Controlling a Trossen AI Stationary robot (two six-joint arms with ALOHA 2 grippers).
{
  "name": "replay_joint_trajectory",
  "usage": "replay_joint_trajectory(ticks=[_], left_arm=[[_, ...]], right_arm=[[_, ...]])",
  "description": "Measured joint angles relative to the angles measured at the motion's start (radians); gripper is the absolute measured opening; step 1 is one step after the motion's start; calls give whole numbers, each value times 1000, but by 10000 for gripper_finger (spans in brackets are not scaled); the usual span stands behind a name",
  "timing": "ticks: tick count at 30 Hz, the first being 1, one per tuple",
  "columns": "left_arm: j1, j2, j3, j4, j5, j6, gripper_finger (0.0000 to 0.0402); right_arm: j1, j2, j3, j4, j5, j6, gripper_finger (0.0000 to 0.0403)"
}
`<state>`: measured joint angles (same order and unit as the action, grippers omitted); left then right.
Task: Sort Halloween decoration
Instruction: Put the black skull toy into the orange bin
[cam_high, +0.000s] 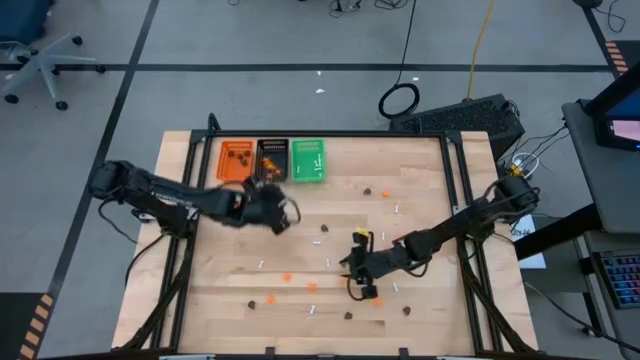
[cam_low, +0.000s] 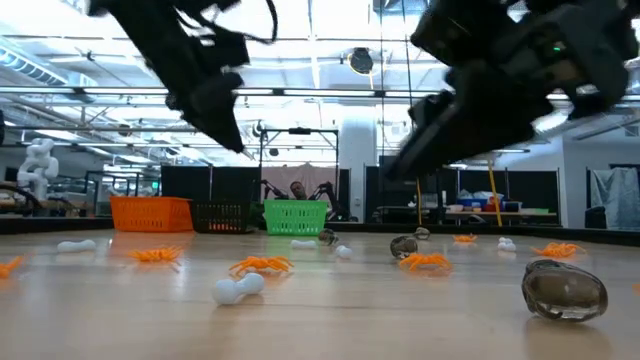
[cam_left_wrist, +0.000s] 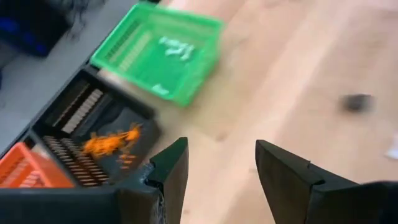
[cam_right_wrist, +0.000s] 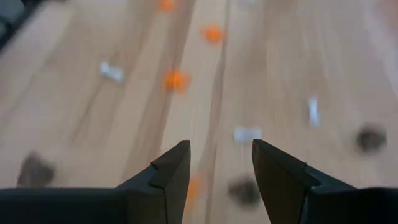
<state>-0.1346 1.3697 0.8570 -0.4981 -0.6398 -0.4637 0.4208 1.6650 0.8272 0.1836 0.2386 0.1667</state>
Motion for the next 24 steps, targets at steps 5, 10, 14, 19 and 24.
replay_joint_trajectory(ticks=[5, 10, 14, 19, 24], left_arm=[[-209, 0, 0, 28, -140, -100, 185], [-359, 0, 0, 84, -210, -160, 185], [-424, 15, 0, 126, -276, -147, 185], [-440, 15, 0, 129, -290, -106, 185], [-436, 15, 0, 139, -290, -103, 185]], right_arm=[[36, -46, 0, -262, -3, 137, 160], [41, -49, -1, -324, 29, 217, 160], [39, -4, 0, -299, 76, 208, 160], [37, 58, -1, -260, 103, 190, 160], [36, 75, -1, -227, 109, 187, 160]])
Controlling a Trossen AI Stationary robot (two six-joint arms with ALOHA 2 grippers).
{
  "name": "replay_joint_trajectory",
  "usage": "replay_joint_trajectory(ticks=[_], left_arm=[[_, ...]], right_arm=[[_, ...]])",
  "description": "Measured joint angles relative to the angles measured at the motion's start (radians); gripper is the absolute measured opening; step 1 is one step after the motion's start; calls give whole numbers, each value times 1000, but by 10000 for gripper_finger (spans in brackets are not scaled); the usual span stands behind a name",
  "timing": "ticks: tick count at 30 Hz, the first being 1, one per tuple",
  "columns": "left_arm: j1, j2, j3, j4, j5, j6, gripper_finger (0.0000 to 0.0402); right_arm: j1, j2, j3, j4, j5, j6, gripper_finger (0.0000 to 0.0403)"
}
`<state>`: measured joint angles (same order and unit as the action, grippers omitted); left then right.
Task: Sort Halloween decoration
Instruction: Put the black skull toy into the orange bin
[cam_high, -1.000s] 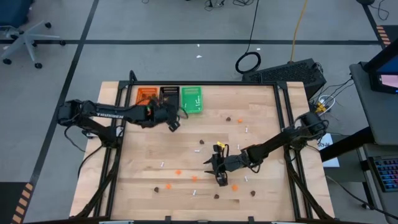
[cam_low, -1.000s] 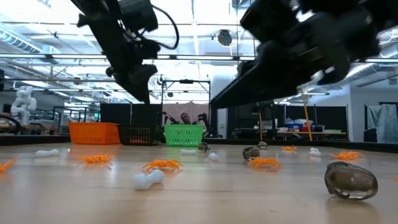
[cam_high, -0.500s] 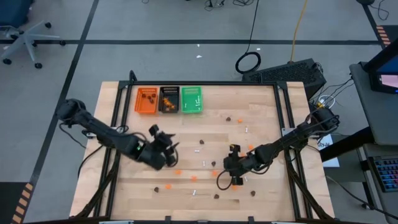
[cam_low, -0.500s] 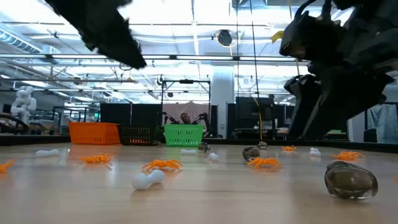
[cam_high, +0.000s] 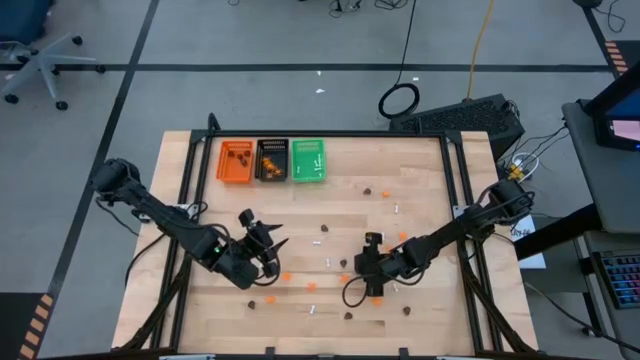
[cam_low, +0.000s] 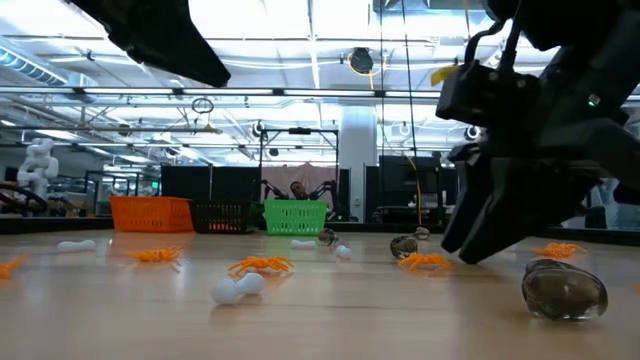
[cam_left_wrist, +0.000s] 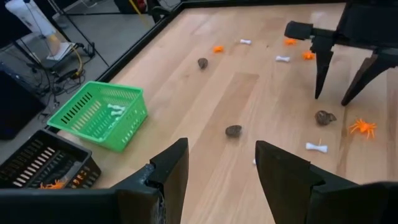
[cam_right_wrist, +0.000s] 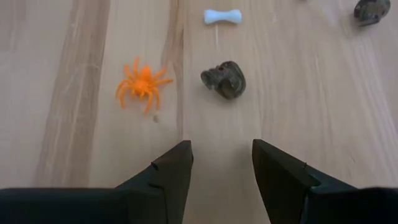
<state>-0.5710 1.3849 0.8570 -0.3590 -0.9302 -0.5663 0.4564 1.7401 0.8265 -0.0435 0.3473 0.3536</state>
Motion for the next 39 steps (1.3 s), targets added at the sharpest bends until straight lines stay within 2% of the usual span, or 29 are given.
replay_joint_trajectory(ticks=[9, 20, 25, 31, 39], left_arm=[[0, 0, 0, 3, 0, 0, 185], [0, 0, 0, 3, 1, -1, 185], [0, 0, 0, 3, 1, -2, 185], [0, 0, 0, 3, 1, -2, 185], [0, 0, 0, 3, 1, -3, 185]], right_arm=[[-9, -1, 0, 25, -34, -52, 160], [-62, 5, 0, 138, -65, -108, 160], [-89, 45, 0, 180, -154, -114, 160], [-113, 96, 0, 271, -206, -127, 160], [-117, 105, 0, 310, -221, -156, 157]])
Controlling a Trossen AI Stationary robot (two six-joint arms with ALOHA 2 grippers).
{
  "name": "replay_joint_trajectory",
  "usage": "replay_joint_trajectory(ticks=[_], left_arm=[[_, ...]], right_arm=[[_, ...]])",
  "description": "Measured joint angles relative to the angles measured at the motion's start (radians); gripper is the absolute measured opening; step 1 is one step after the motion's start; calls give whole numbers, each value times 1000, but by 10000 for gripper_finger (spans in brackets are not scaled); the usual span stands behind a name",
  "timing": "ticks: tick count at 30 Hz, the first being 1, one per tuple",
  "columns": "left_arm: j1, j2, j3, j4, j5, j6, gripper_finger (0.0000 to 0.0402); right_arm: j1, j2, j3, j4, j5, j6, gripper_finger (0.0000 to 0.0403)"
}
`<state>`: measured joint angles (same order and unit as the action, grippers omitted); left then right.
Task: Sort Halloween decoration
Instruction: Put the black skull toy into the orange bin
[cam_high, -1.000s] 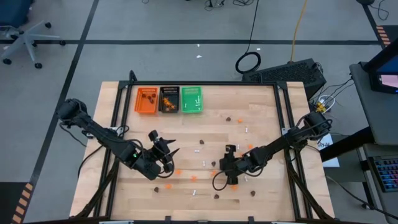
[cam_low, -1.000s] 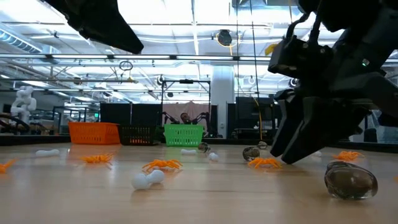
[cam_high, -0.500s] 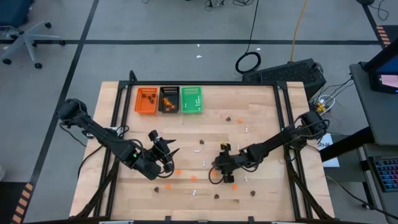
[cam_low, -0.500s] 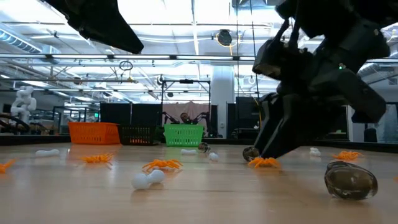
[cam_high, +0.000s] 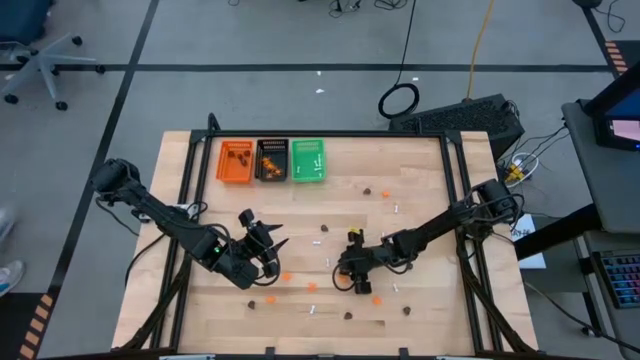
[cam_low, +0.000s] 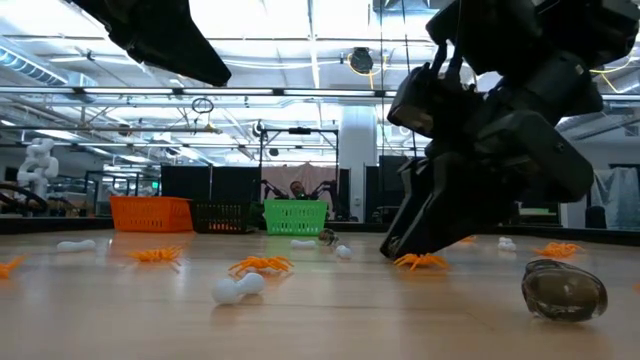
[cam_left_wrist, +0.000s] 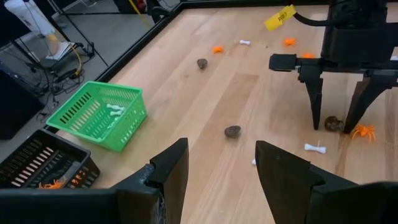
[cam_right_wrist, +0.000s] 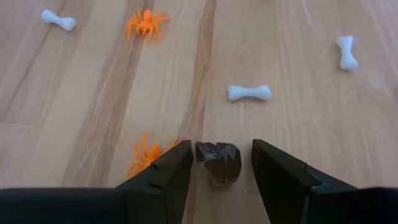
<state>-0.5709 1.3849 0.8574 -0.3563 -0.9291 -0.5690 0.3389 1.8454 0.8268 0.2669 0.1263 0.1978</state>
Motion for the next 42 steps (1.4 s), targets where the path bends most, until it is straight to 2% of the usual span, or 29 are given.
replay_joint_trajectory(ticks=[14, 22, 27, 34, 38, 42], left_arm=[[0, 1, 0, 0, 0, 0, 185], [0, 1, 0, 0, 1, 0, 185], [0, 1, 0, 0, 0, 0, 185], [9, 12, 1, 23, 0, 9, 185], [23, 38, 1, 117, 5, 138, 185], [34, 61, 1, 302, 8, 434, 185]], right_arm=[[0, -1, 2, -34, -23, -36, 51], [3, -18, -1, -18, -27, -47, 49], [10, -48, -3, 9, -66, -45, 49], [10, -51, -2, 208, -57, -82, 49], [6, -51, -2, 375, -54, -138, 49], [0, -51, -2, 507, -54, -216, 49]])
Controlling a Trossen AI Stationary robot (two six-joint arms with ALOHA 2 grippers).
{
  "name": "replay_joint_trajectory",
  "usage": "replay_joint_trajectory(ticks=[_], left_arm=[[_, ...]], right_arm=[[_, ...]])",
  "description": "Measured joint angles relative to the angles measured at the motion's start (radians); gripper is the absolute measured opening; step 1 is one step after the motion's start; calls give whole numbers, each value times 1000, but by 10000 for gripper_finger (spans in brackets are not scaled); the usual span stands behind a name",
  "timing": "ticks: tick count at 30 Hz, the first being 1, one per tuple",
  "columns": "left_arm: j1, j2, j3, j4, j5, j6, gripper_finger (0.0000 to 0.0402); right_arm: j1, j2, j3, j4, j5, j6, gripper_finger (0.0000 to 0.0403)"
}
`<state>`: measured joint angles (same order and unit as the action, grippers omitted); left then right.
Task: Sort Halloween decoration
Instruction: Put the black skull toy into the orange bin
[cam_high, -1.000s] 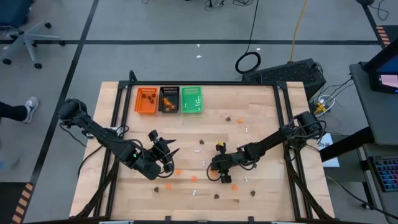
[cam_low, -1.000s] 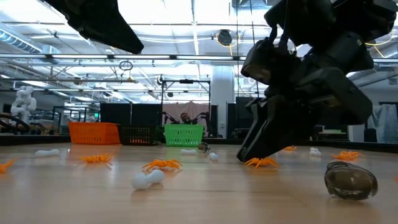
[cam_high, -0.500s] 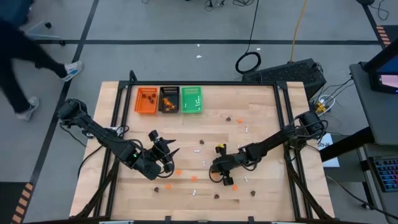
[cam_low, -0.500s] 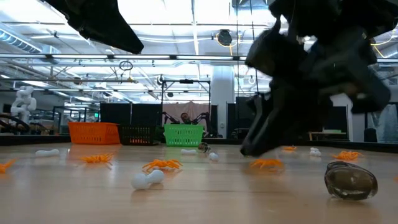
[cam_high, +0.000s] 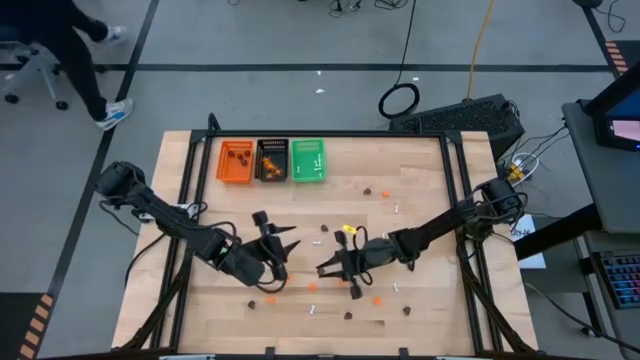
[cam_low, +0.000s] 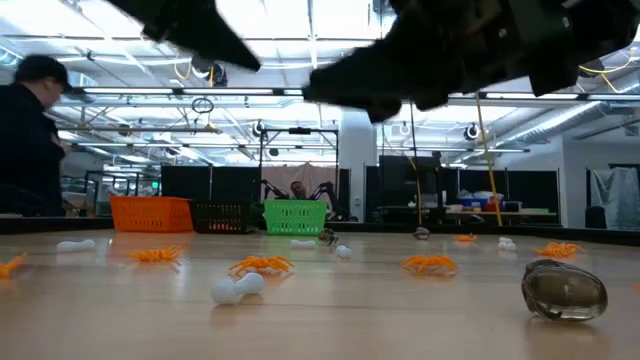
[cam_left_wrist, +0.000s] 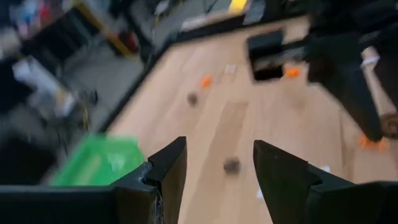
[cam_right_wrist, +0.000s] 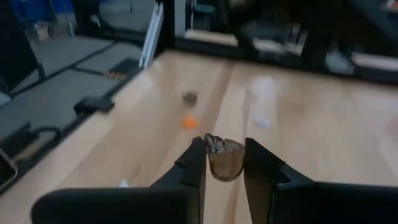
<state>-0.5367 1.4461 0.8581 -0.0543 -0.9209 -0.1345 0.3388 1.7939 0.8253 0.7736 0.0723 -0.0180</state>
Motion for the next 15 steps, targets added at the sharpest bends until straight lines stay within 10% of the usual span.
replay_joint_trajectory(ticks=[7, 15], left_arm=[[-2, 0, 0, 306, 199, 340, 187], [-25, 14, 0, 292, 294, 648, 239]], right_arm=[[-23, -1, 0, 95, 1, -45, 49], [-48, -1, 0, 143, 1, -44, 50]])
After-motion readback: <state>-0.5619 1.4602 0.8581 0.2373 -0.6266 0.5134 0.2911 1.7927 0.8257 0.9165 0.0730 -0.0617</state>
